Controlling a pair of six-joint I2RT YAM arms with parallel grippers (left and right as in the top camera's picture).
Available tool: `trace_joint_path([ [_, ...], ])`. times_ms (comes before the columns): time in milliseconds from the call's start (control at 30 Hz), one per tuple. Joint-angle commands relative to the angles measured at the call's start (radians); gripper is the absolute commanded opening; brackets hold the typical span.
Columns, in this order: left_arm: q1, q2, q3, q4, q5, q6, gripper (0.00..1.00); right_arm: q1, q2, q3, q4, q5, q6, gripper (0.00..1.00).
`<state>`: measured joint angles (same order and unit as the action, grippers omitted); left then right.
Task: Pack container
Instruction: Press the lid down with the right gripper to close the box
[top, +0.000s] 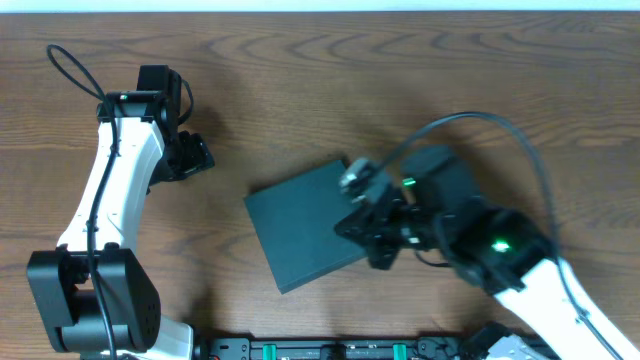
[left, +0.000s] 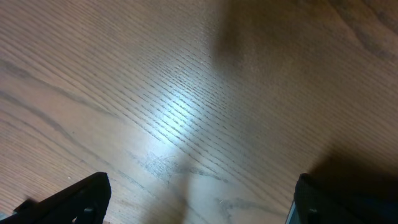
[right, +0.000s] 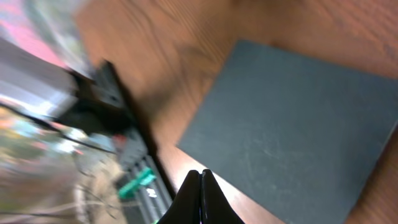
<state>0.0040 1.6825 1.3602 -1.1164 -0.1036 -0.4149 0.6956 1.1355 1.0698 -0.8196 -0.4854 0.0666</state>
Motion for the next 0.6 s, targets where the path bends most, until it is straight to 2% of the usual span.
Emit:
trace_joint_path([
  [0,0.003,0.004,-0.003,-0.002,0.0,-0.004,0.95,0.117,0.089,-0.004,0.025,0.251,-0.01,0.01],
  [267,0.003,0.004,-0.003,-0.002,0.0,-0.004,0.95,0.332,0.294,-0.004,0.283,0.314,0.15,0.02],
  [567,0.003,0.004,-0.003,-0.002,0.0,-0.004,0.95,0.467,0.47,-0.004,0.391,0.34,0.216,0.02],
])
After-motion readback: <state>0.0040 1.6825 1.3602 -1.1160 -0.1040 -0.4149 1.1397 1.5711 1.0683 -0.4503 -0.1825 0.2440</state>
